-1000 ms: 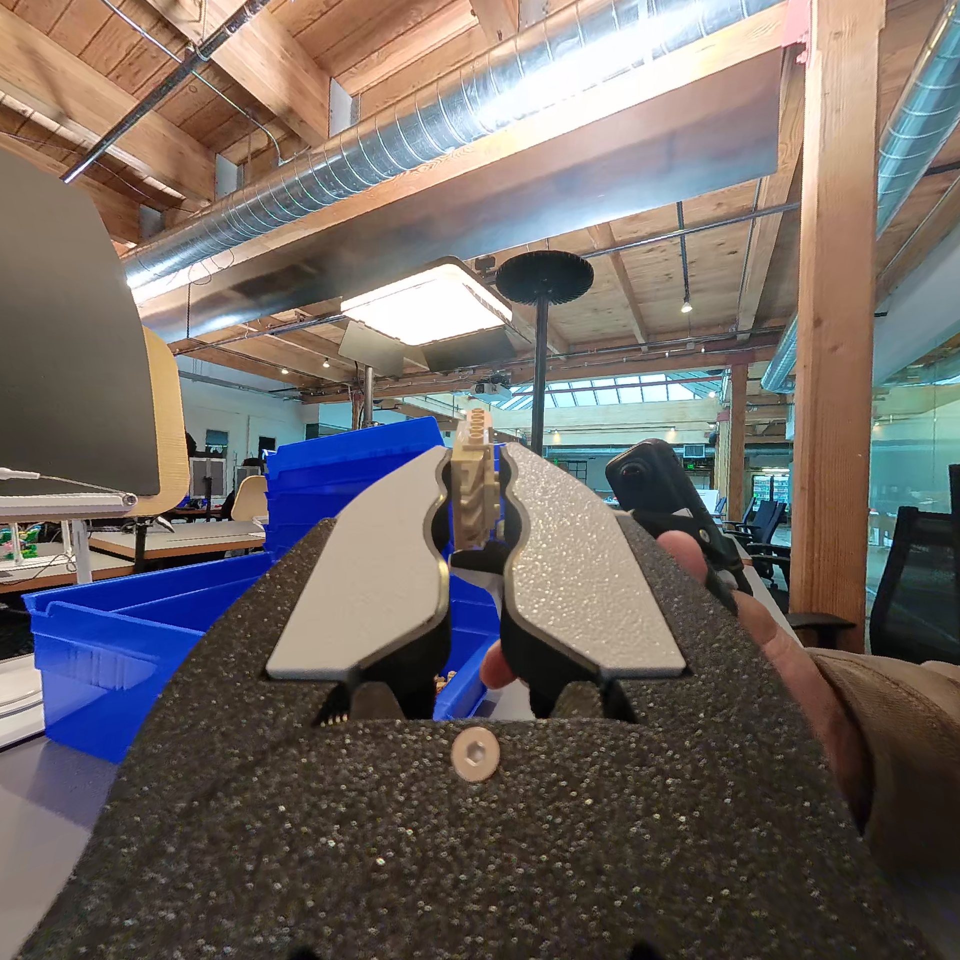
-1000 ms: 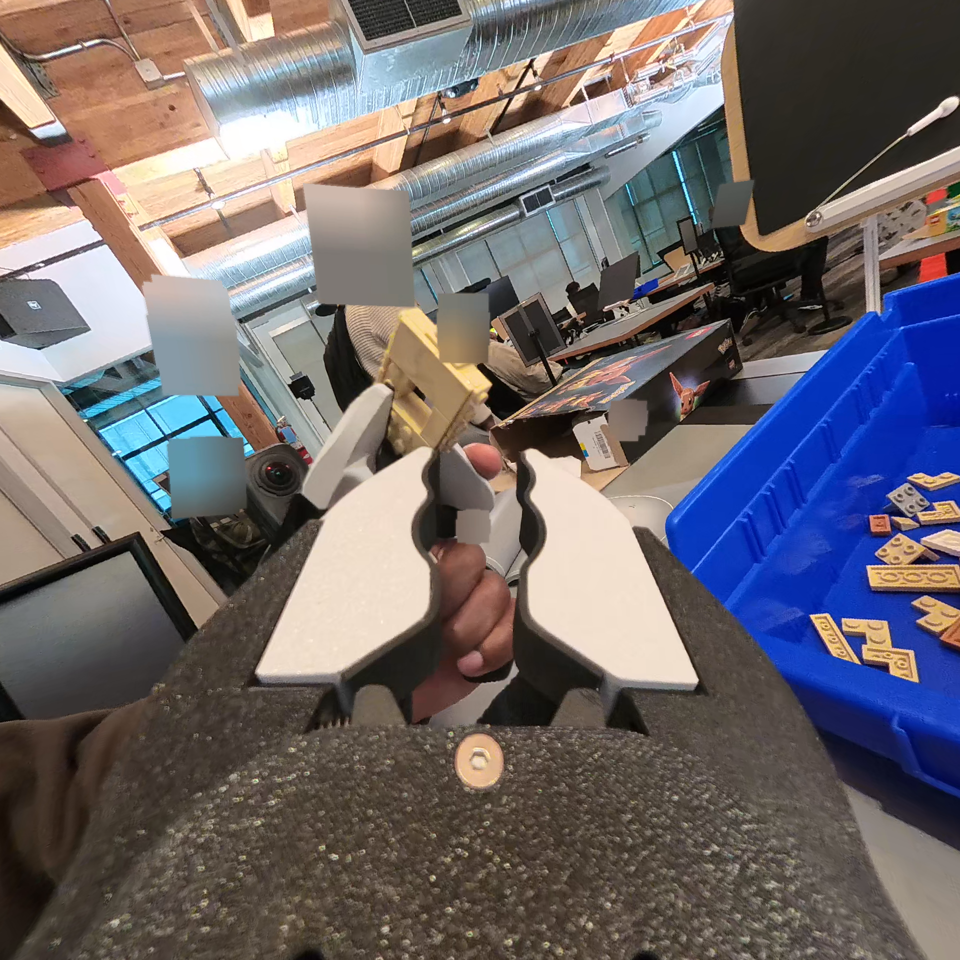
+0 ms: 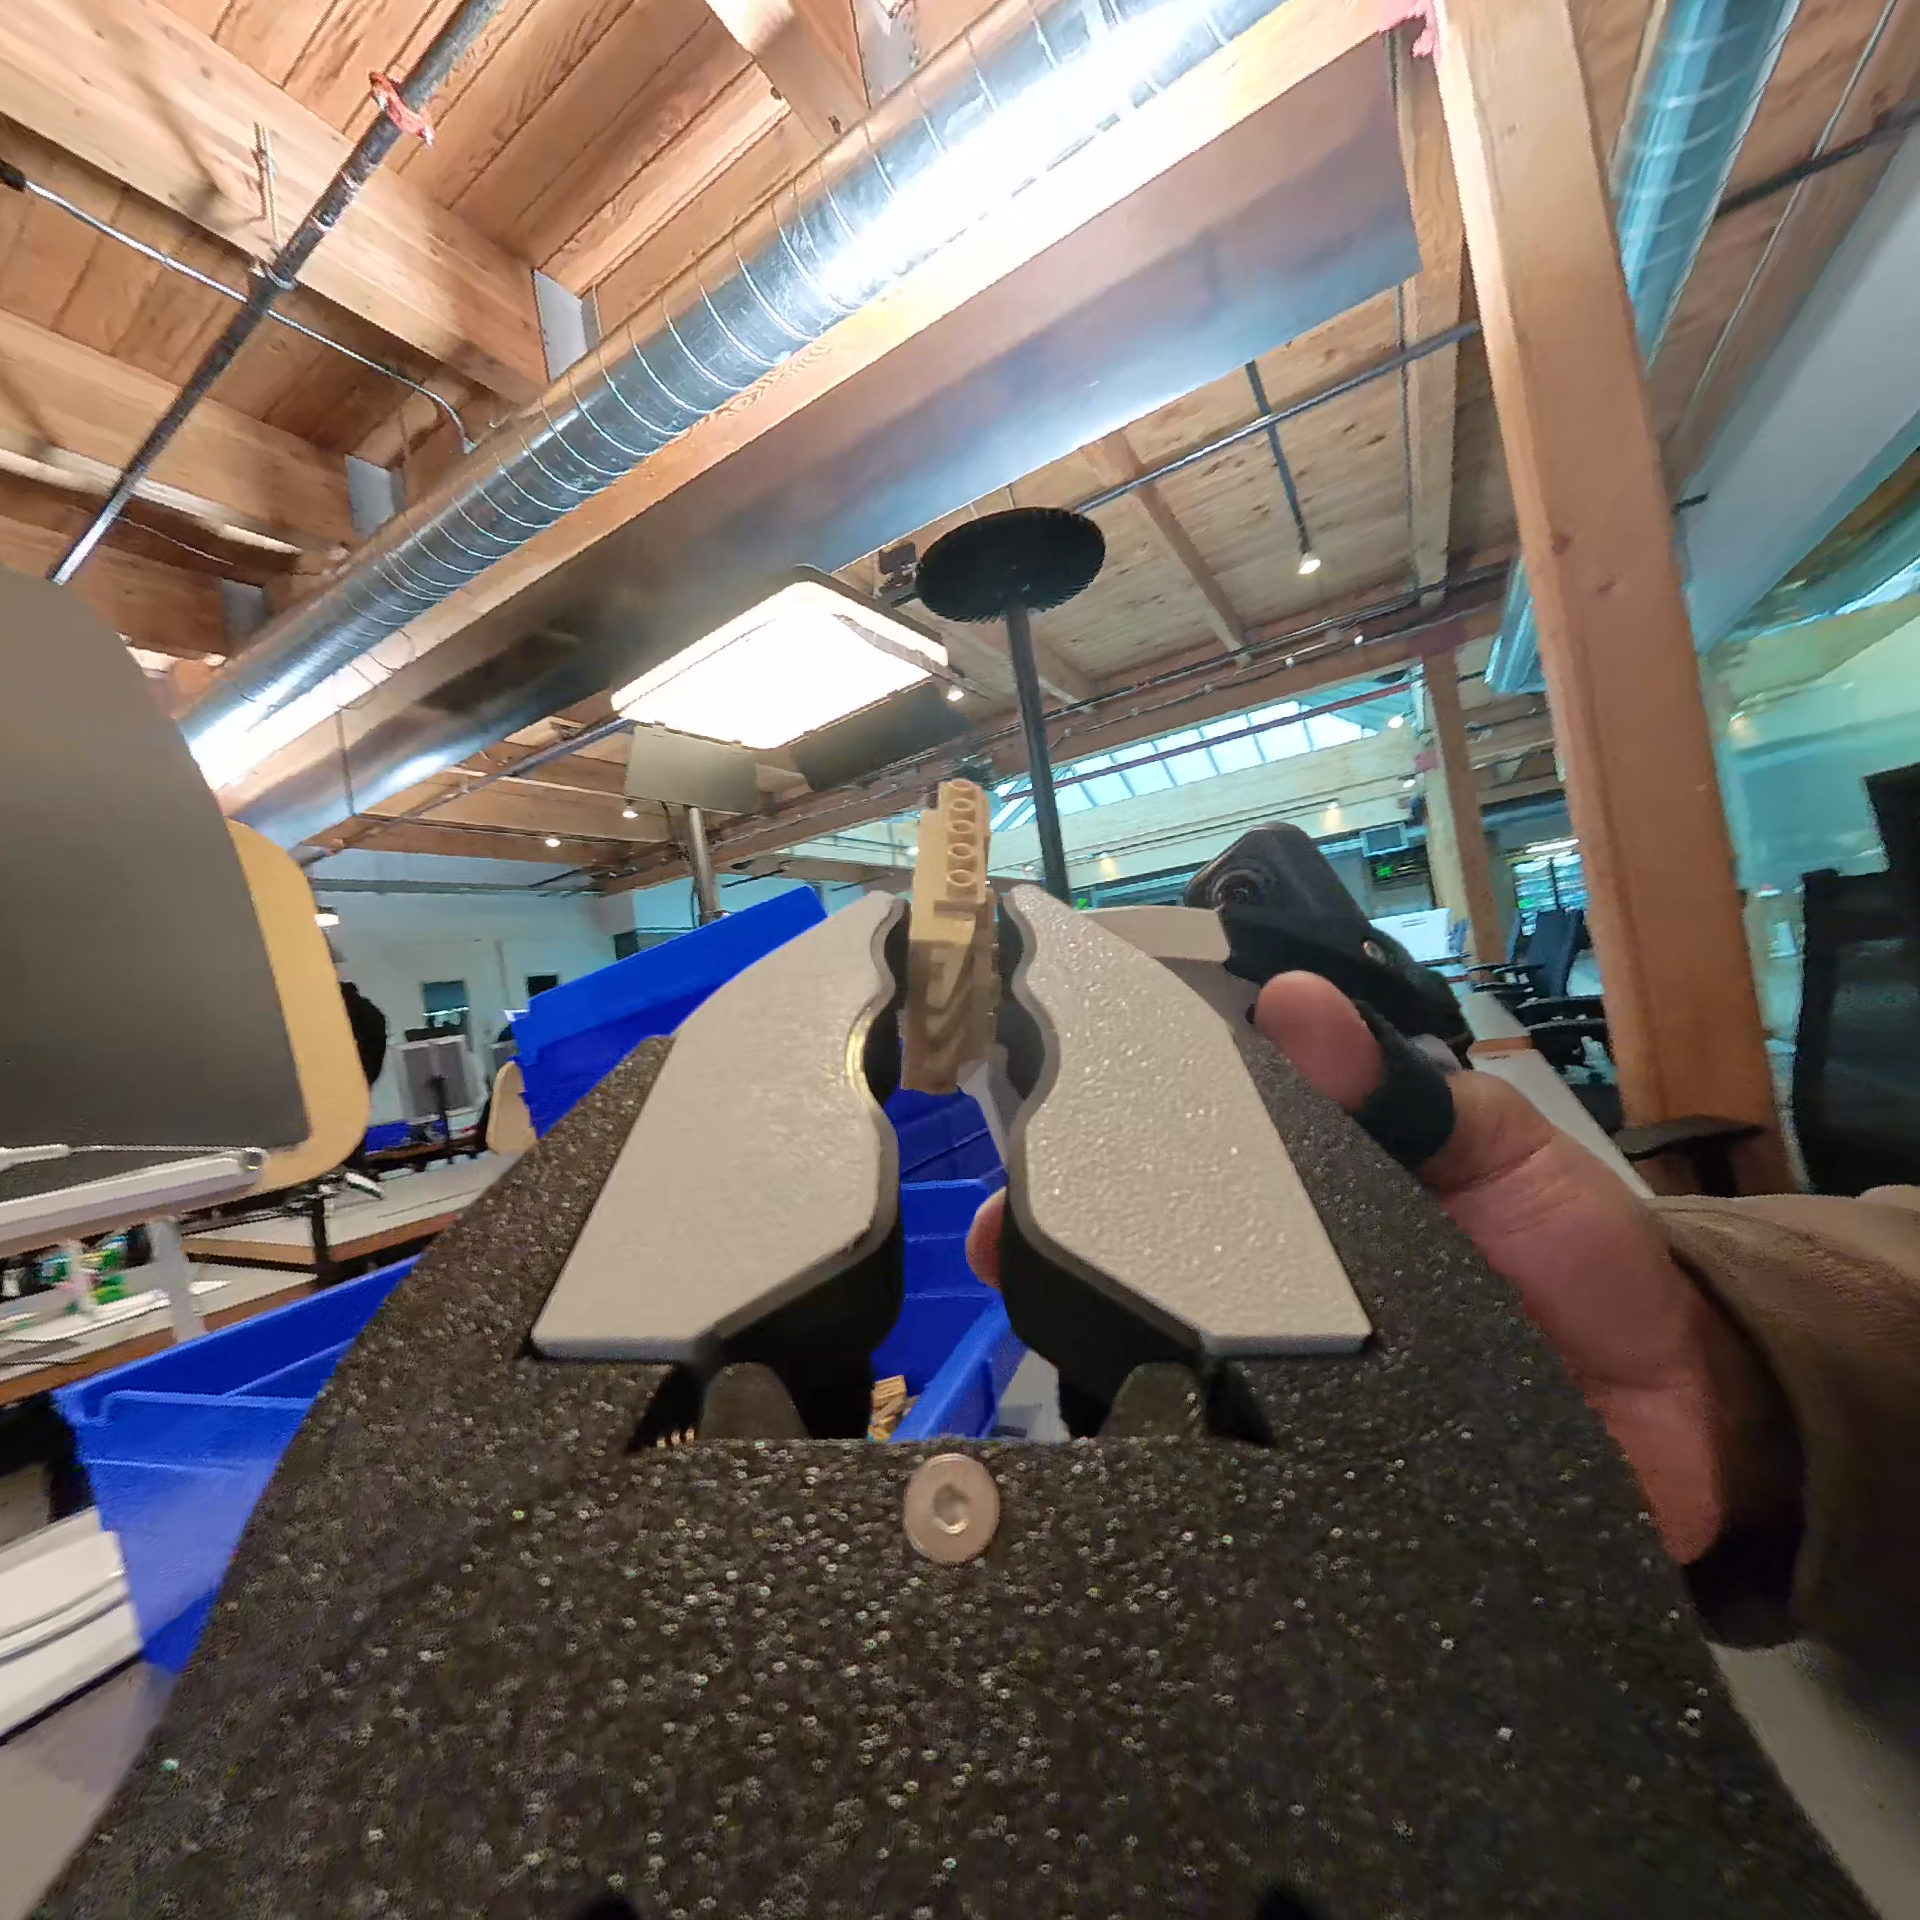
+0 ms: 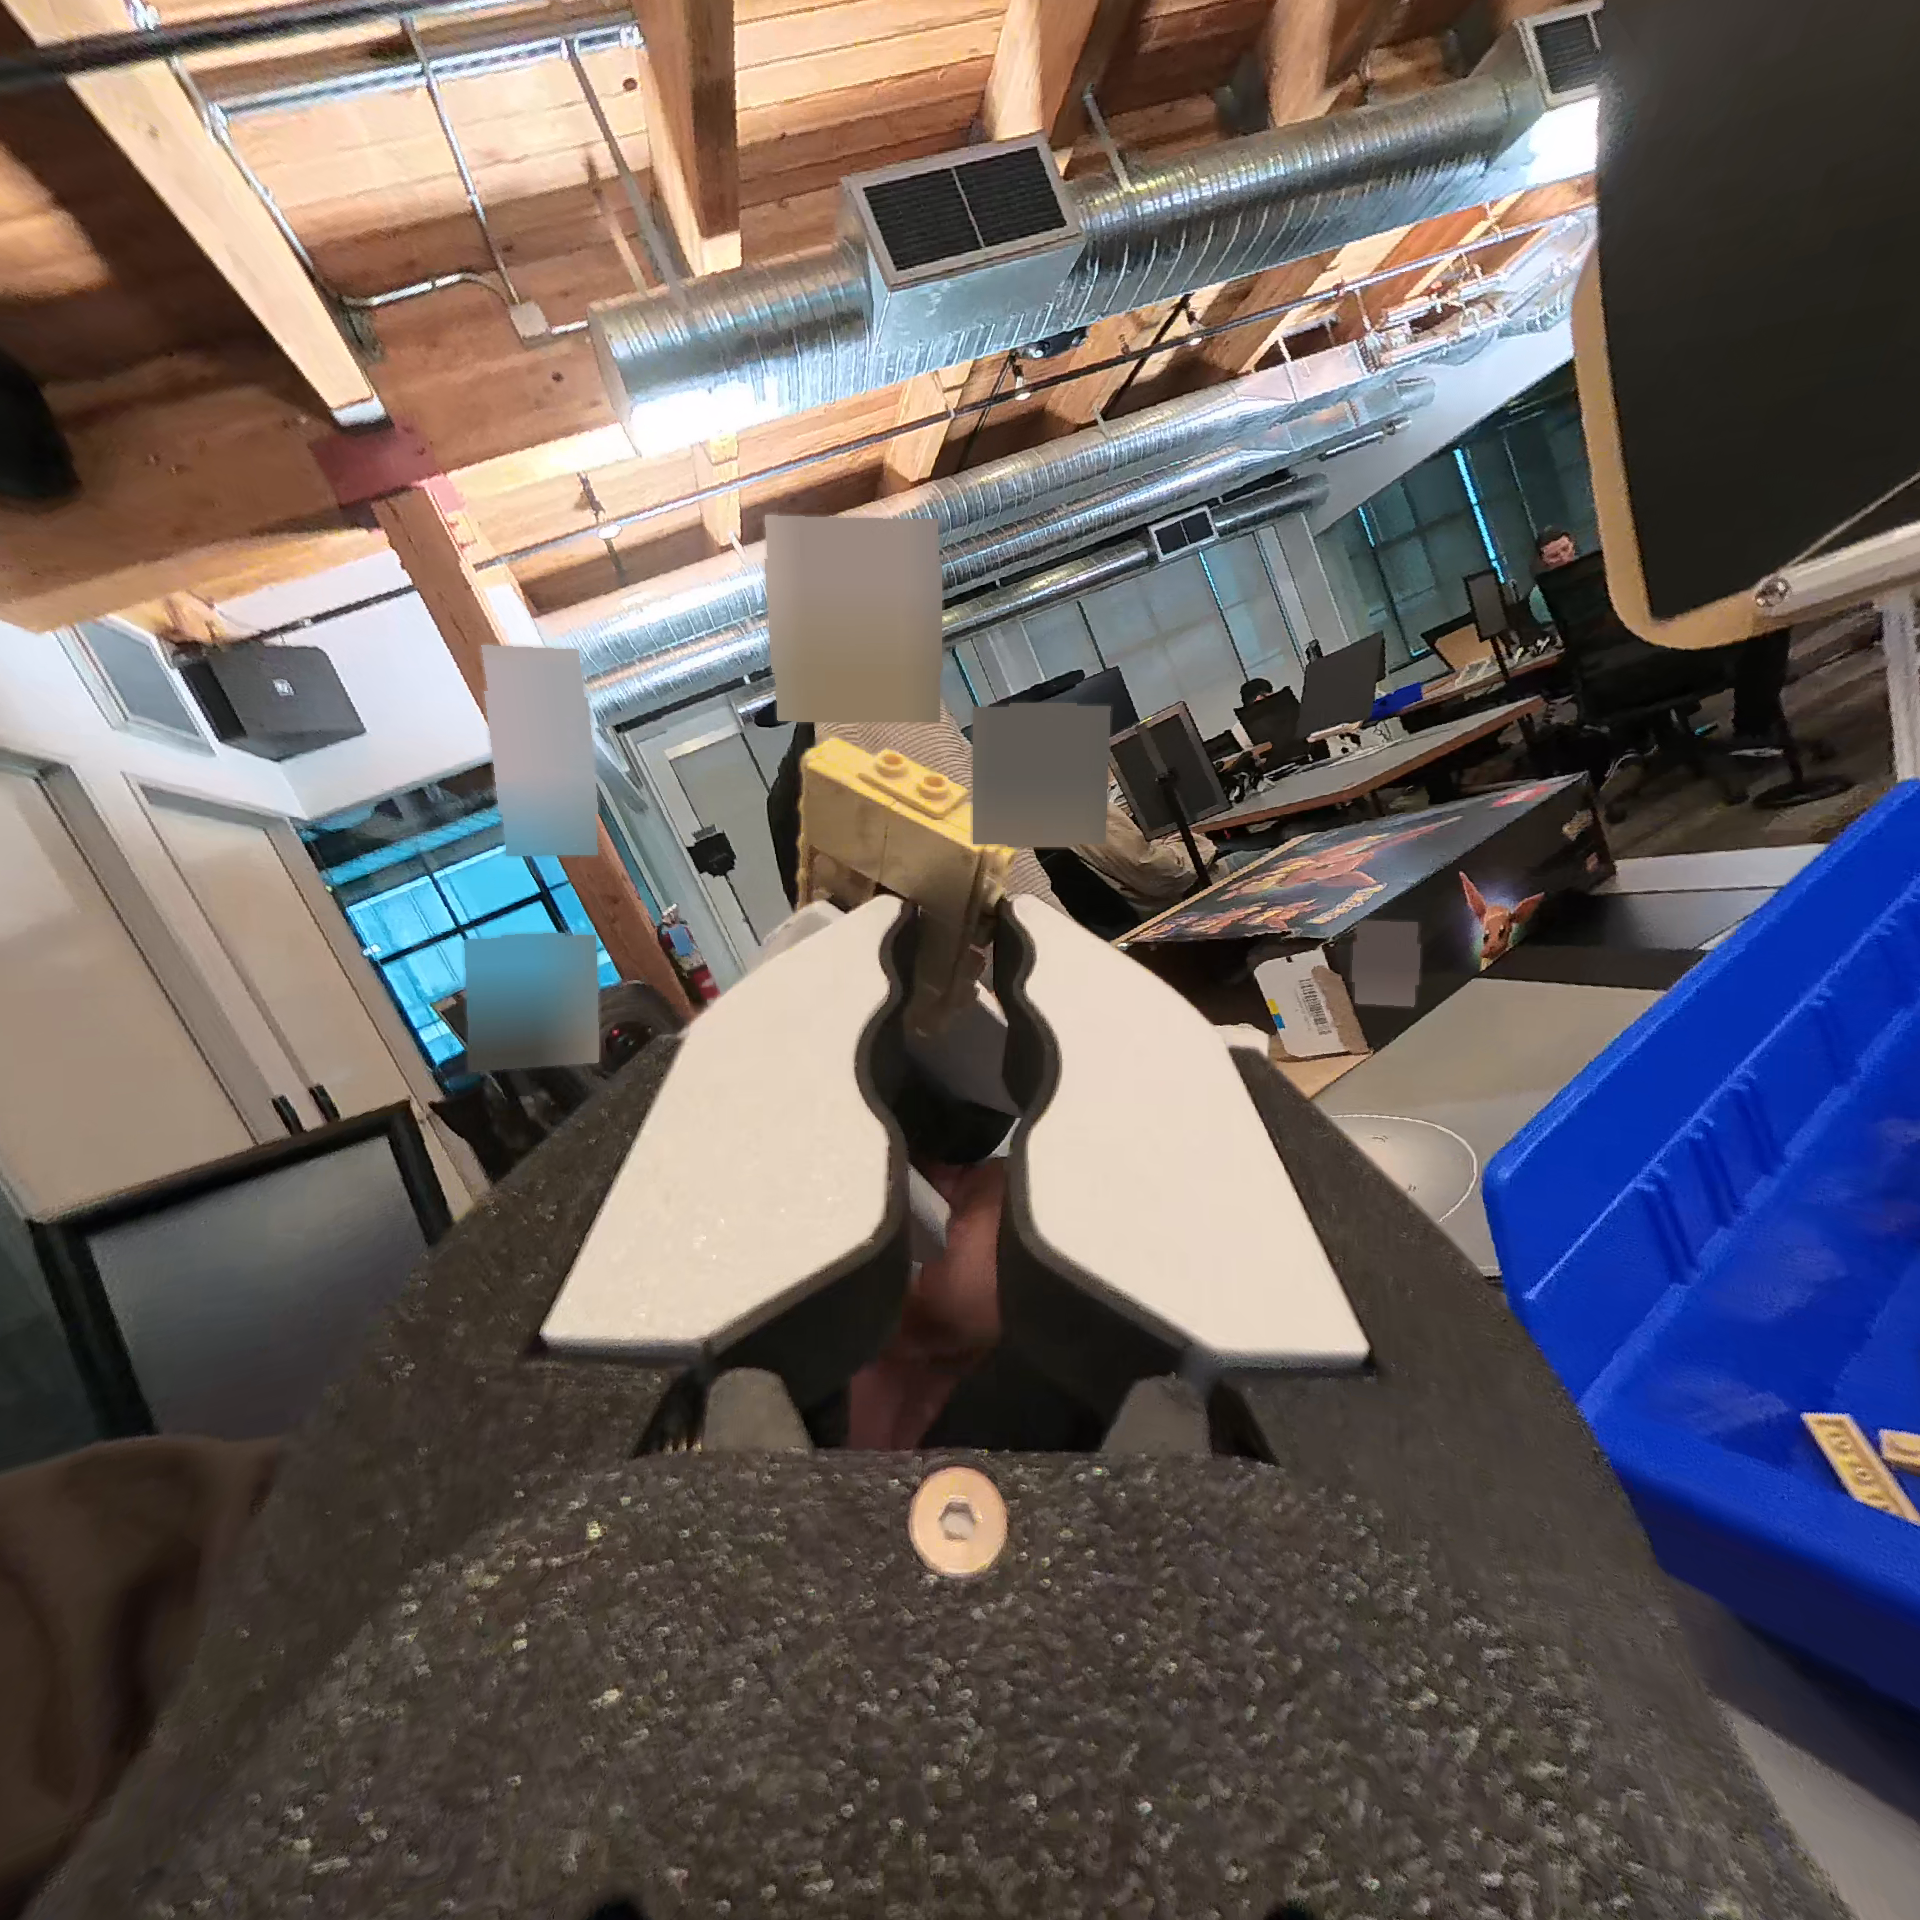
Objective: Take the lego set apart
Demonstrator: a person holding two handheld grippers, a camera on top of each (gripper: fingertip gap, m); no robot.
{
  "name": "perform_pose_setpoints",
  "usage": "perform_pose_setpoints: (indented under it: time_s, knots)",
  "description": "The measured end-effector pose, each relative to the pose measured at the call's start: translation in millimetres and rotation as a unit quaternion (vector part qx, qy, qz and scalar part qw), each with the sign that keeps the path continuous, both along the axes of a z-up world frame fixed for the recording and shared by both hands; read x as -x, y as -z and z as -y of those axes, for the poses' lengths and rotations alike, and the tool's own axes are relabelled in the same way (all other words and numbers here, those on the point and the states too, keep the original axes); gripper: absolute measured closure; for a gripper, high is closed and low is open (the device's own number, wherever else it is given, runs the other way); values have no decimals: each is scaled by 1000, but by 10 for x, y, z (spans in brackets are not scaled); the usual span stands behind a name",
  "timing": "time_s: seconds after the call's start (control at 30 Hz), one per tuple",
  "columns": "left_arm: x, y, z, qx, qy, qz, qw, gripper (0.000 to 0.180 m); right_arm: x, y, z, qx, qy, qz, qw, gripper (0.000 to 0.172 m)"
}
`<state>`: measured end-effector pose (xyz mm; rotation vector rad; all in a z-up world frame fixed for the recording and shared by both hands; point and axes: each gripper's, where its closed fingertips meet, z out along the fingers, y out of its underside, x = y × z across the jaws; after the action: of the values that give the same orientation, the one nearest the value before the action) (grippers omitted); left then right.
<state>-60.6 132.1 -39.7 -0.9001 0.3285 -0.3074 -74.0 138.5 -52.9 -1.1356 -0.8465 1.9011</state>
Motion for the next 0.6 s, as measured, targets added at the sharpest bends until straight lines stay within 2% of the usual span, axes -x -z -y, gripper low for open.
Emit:
perform_pose_setpoints:
  time_s: [0.27, 0.6]
  knots:
    - [-35, -6, 17, 31, 63, 23, 997, 165, -52, -27, 31, -77, -15, 3, 997, 158]
    - [-59, 20, -9, 62, 101, 39, 992, 165, -99, 7, 24, -107, -56, 14, 993, 158]
